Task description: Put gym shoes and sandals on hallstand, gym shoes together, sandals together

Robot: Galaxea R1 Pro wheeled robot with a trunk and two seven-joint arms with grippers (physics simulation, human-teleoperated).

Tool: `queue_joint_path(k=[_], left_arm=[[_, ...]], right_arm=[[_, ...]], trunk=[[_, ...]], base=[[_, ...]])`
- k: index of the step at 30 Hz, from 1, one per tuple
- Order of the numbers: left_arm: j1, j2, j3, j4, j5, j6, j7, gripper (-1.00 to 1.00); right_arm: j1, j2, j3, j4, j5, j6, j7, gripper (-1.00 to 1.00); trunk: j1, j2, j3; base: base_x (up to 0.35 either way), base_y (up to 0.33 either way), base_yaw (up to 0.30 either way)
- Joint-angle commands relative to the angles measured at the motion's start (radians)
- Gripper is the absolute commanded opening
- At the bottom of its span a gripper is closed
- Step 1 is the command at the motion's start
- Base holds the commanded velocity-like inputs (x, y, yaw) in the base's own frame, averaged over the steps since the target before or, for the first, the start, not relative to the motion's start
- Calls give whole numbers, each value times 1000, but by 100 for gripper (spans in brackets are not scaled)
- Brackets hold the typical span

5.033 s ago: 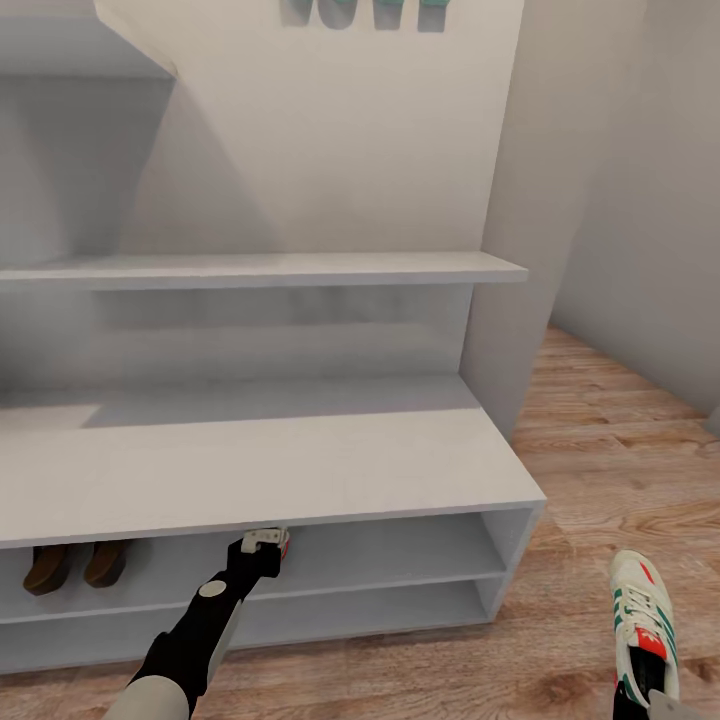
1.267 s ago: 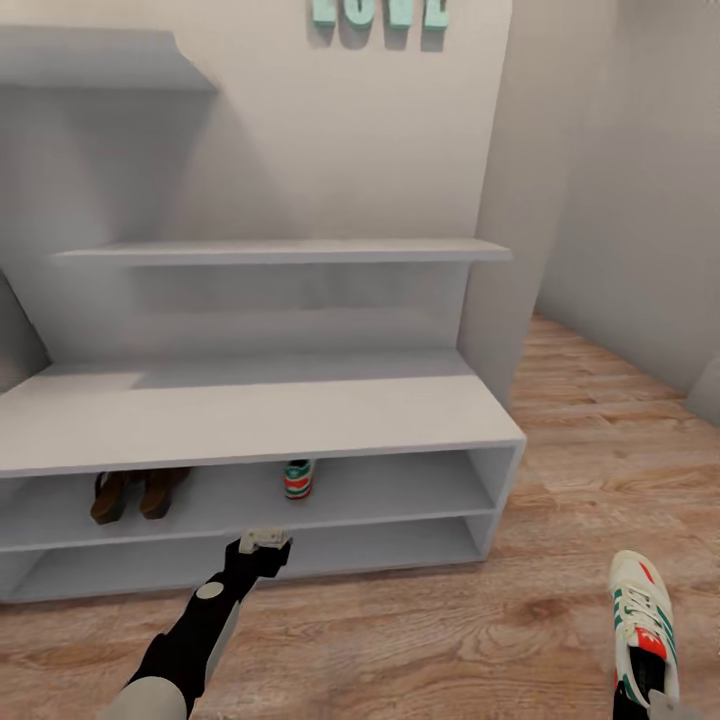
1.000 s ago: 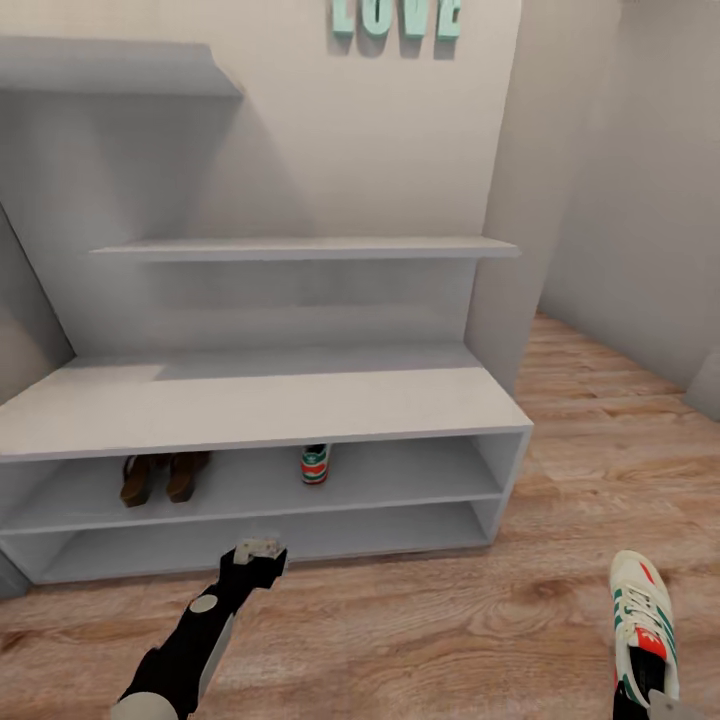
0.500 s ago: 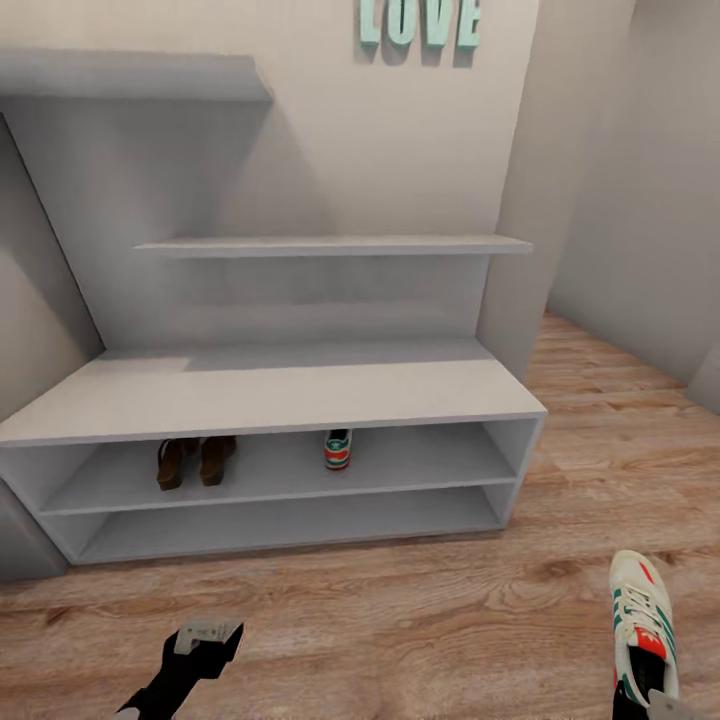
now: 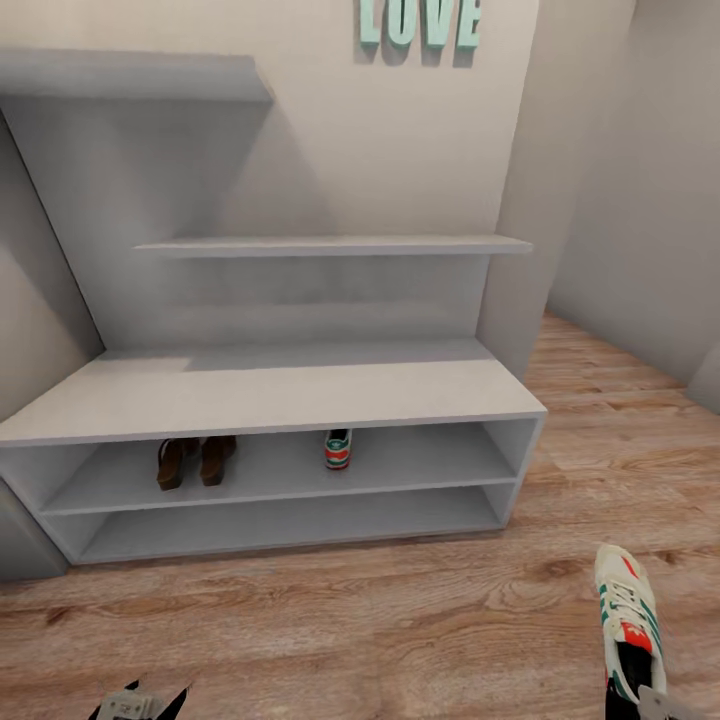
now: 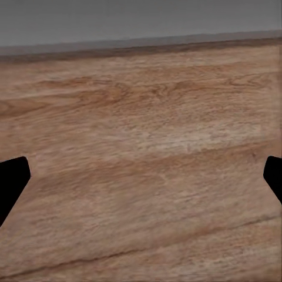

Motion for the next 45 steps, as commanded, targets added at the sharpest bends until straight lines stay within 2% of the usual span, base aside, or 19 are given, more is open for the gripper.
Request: queue_joint_path(k=[1,2,7,9,10,12,14,15,16,17,18,19,21,22,25,27,29,35,45], left_arm=[[4,5,3,3,22,0,-17,100],[9,11,3,5,39,-2,-24,100],[12,9,-5,6,41,-3,-27,100],[13,8,-10,6,39,-4,-28,100],[13,7,-11,6,38,-3,-28,100],[13,8,-12,7,38,-3,-28,100],[13,8,-12,8,39,-3,-28,100],[13,8,-12,8,39,-3,-28,100],[14,8,-12,8,39,-3,-28,100],[14,8,-12,8,39,-3,-28,100],[14,8,-12,8,39,-3,-28,100],[14,8,-13,8,39,-2,-28,100],[14,7,-13,8,38,-2,-28,100],[14,7,-13,8,38,-1,-28,100],[14,8,-14,8,39,-1,-28,100],[14,8,-14,8,39,-1,-28,100],[14,8,-14,8,39,-1,-28,100],[14,8,-14,7,39,-3,-28,100],[14,3,-11,7,41,-3,-28,100]], right_arm=[[-1,0,-6,1,30,-2,-7,-100],[-1,3,-6,1,63,-1,-7,-100],[-1,16,-6,1,83,1,-7,-100],[-1,48,-5,-1,88,11,-7,-100],[-2,77,2,-12,98,32,-7,-100],[-2,133,10,-96,135,122,-8,-100],[-3,180,12,-201,165,245,-8,-100],[-3,191,12,-232,170,282,-8,-100],[-4,214,13,-298,178,362,-7,-100],[-6,257,16,-446,187,543,22,-100],[-7,264,19,-479,188,584,36,-100],[-8,276,28,-540,189,657,67,-100],[-10,283,41,-594,190,721,101,-100],[-22,292,72,-676,191,815,149,-100],[-58,305,101,-726,190,878,173,-100],[-97,336,108,-734,190,897,173,-100],[-108,347,110,-735,191,902,168,-100],[-153,404,112,-737,191,908,111,-100],[-165,404,112,-737,191,909,88,-100]], trunk=[[0,0,-1],[0,0,-1],[0,0,-1],[0,0,-1],[0,0,-1],[0,0,-1],[0,0,-1],[0,0,-1],[0,0,-1],[0,0,-1],[0,0,-1],[0,0,-1],[0,0,-1],[0,0,-1],[0,0,-1],[0,0,-1],[0,0,-1],[0,0,-1],[0,0,-1]], base=[[0,0,0],[0,0,0],[0,0,0],[0,0,0],[0,0,0],[0,0,0],[0,0,0],[0,0,0],[0,0,0],[0,0,0],[0,0,0],[0,0,0],[0,0,0],[0,0,0],[0,0,0],[0,0,0],[0,0,0],[0,0,0],[0,0,0]])
